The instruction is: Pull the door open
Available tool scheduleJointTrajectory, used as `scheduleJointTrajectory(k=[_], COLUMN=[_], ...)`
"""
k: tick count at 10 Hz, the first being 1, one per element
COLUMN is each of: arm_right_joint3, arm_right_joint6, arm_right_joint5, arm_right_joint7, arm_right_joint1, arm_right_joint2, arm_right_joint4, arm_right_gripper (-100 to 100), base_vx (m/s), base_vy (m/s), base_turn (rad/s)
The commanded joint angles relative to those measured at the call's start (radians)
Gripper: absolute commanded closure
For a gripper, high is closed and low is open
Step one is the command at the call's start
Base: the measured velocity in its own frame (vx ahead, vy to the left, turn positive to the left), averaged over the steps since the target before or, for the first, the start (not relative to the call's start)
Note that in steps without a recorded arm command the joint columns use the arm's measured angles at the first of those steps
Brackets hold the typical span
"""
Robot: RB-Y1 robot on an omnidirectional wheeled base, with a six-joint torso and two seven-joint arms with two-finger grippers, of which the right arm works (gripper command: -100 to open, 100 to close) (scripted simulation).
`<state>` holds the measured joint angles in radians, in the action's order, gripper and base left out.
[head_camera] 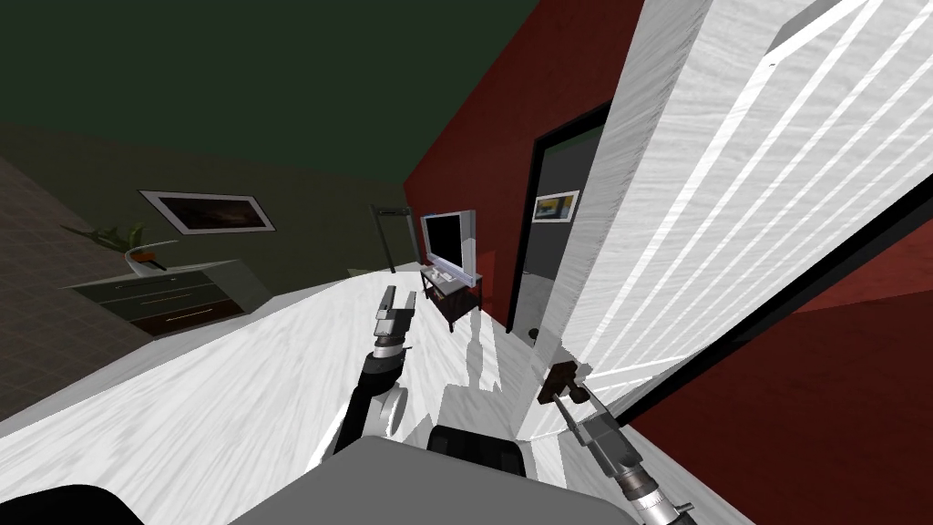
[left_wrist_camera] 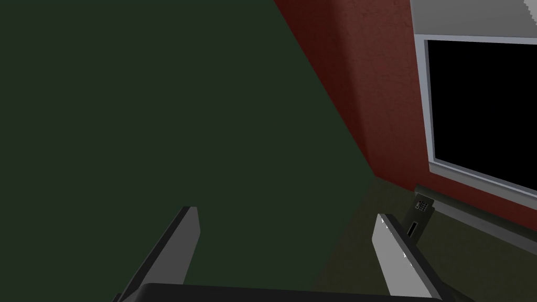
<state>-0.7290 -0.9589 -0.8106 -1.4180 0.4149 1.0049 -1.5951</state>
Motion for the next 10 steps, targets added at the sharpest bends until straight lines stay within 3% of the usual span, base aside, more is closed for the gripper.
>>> scheduleJointTrajectory(k=[1,6,10], arm_right_joint3=[-0.028,-0.036,-0.036], arm_right_joint6=[-0.022,-0.045,-0.045], arm_right_joint5=[0.017,0.024,0.024], arm_right_joint7=[-0.018,-0.033,-0.033], arm_right_joint1=[0.004,0.007,0.007], arm_right_joint2=[0.001,0.011,0.011], arm_right_joint4=[0.01,0.024,0.024], arm_right_gripper=[100,100,100], base_vx=[0.037,0.022,0.006], base_vy=[0.123,0.033,0.008], base_turn=[-0.024,0.009,-0.001])
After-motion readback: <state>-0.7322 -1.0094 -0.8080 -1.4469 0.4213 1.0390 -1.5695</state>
